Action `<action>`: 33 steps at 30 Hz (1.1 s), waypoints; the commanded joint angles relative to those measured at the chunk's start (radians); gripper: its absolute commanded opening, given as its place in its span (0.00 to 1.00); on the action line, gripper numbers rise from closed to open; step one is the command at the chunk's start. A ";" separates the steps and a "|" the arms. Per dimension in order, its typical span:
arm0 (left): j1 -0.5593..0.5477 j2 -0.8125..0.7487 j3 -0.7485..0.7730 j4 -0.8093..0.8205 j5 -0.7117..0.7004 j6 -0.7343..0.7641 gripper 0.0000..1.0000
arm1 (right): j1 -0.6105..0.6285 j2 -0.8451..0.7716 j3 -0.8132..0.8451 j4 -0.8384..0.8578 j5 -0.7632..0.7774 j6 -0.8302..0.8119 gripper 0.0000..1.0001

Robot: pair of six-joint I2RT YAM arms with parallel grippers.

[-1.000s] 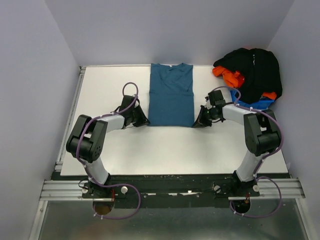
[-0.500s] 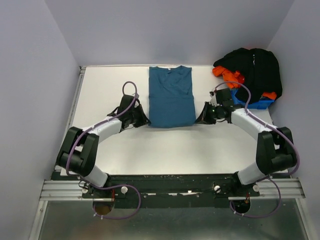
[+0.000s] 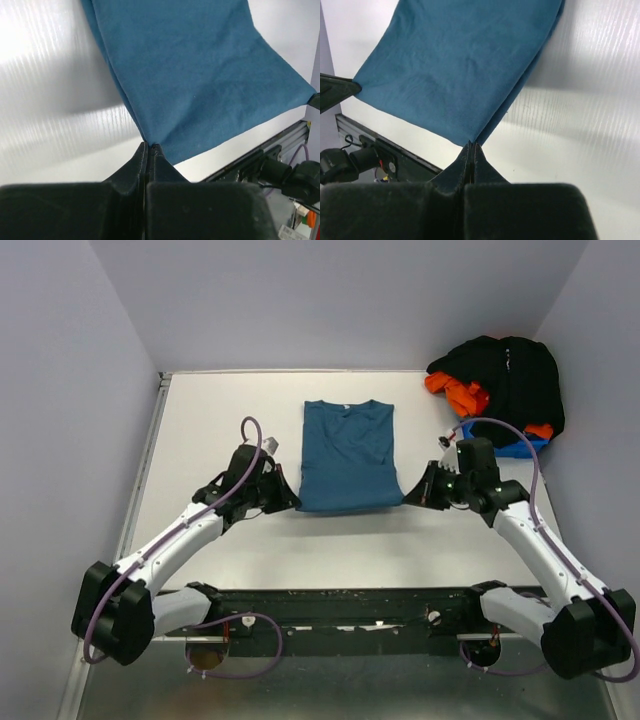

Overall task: Fold and stack the t-shirts
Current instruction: Fold the long partially folded tshirt into a neat square

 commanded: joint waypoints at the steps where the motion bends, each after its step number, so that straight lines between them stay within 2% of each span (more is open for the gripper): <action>1: -0.005 -0.061 0.071 -0.124 -0.028 0.000 0.00 | 0.005 -0.066 0.012 -0.087 0.018 0.006 0.01; 6: 0.007 0.036 0.237 -0.139 -0.057 0.043 0.00 | 0.002 0.041 0.187 -0.122 0.122 -0.003 0.01; 10: 0.047 0.149 0.337 -0.055 -0.044 0.031 0.00 | -0.022 0.199 0.331 -0.094 0.159 0.009 0.01; 16: 0.122 0.385 0.541 0.002 -0.054 0.038 0.00 | -0.071 0.484 0.546 -0.065 0.139 0.033 0.01; 24: 0.204 0.666 0.777 0.024 -0.024 0.026 0.00 | -0.113 0.770 0.819 -0.061 0.103 0.056 0.01; 33: 0.251 0.993 1.085 0.071 0.069 -0.021 0.00 | -0.156 1.090 1.185 -0.128 0.058 0.083 0.01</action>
